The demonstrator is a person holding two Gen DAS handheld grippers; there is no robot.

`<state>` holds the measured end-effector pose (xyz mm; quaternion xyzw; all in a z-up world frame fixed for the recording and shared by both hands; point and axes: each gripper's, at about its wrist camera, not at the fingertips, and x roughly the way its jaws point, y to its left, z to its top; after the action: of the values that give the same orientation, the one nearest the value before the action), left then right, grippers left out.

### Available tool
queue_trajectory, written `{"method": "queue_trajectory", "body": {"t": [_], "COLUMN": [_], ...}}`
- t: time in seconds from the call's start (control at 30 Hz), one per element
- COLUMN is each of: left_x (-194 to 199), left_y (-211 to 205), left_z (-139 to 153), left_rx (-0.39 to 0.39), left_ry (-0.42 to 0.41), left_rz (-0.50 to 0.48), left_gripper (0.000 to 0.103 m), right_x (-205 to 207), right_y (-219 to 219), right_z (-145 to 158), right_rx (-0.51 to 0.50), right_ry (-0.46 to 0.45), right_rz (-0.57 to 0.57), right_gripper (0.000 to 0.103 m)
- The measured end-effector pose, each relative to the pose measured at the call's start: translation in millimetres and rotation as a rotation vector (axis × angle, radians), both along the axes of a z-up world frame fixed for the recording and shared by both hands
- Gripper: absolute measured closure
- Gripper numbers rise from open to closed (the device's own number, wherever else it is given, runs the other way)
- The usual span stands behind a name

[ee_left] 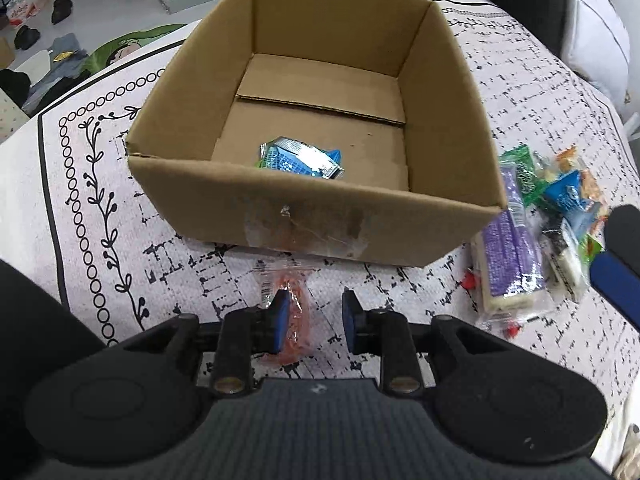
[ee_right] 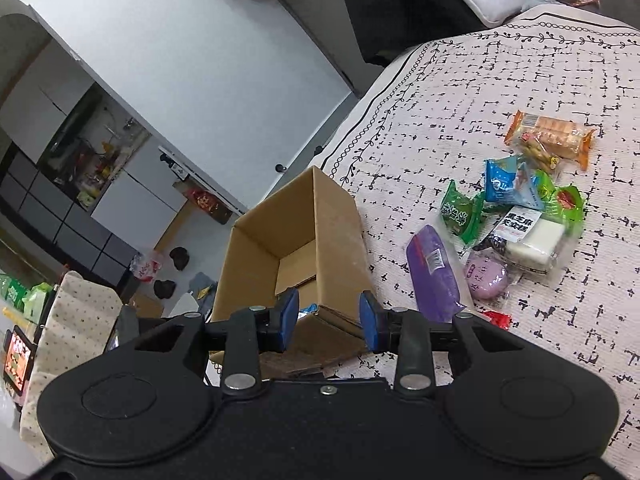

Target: Organize snacks

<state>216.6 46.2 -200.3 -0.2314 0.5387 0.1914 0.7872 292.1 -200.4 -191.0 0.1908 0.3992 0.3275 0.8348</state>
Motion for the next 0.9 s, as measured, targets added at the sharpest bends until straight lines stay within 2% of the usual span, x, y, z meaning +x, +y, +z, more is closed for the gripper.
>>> {"method": "queue_trajectory", "body": {"t": [0.13,0.27,0.57,0.9], "left_x": [-0.4,-2.5,-20.1,-32.6], "left_y": [0.8,-1.0,-8.3,-12.0], "left_z": [-1.9,0.0,26.3,73.2], "left_rx": [0.001,0.006,0.016,-0.033], "left_ry": [-0.005,-0.03,-0.127,-0.236], "left_rz": [0.001,-0.005,-0.012,-0.045], "left_gripper": [0.078,0.103,0.103,0.103], "right_x": [0.7,0.7,0.7,4.5], "right_y": [0.0,0.6,-6.5,-10.0], "right_z": [-1.8,-3.4,-3.0,-4.3], "right_rx": [-0.012,-0.026,-0.041,-0.051], "right_ry": [0.01,0.015,0.017,0.02], "right_rz": [0.002,0.003,-0.025,-0.042], "right_gripper": [0.069,0.069,0.069,0.069]}}
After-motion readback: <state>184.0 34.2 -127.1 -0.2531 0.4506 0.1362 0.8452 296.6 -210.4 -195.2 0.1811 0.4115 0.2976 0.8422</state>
